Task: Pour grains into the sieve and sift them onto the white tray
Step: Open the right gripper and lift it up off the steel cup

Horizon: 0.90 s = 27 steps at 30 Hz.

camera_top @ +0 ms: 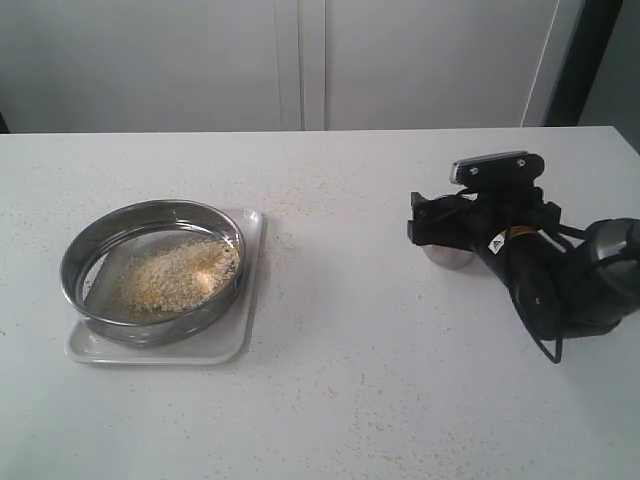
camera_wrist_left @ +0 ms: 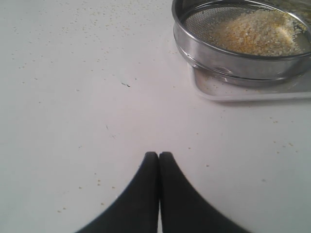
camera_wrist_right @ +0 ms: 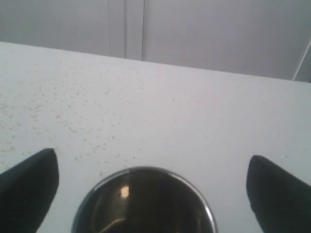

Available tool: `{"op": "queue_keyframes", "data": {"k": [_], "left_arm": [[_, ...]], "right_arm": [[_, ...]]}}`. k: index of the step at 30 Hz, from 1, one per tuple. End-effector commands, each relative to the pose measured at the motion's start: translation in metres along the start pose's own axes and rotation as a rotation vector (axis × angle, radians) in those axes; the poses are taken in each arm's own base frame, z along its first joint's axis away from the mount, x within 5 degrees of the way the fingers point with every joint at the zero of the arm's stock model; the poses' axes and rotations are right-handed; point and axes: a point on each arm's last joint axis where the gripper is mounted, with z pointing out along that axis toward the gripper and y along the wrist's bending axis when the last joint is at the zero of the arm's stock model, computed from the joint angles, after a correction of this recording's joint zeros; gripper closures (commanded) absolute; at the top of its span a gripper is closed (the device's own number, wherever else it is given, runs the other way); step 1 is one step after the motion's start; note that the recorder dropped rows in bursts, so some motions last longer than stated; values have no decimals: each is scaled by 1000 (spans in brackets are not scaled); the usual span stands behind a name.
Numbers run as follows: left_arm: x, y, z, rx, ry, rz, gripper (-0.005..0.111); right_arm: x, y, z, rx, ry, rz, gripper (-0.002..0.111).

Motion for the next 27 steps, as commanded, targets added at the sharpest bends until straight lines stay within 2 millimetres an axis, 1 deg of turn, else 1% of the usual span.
{"op": "queue_keyframes", "data": {"k": [1, 12, 15, 18, 20, 22, 27], "left_arm": [[4, 0, 1, 1, 13, -7, 107], [4, 0, 1, 1, 13, -7, 107], [4, 0, 1, 1, 13, -7, 107], [4, 0, 1, 1, 13, -7, 107], [4, 0, 1, 1, 13, -7, 107], [4, 0, 1, 1, 13, -7, 107], [4, 0, 1, 1, 13, -7, 107]], "right_arm": [[-18, -4, -7, 6, -19, -3, 10], [-53, -4, -22, -6, -22, -7, 11], [-63, -4, -28, -9, -21, -6, 14], [-71, -4, -33, -15, -7, -3, 23], [-77, -4, -37, -18, 3, -1, 32], [-81, -4, -41, -22, 15, 1, 43], [-91, -5, -51, -32, 46, 4, 79]]}}
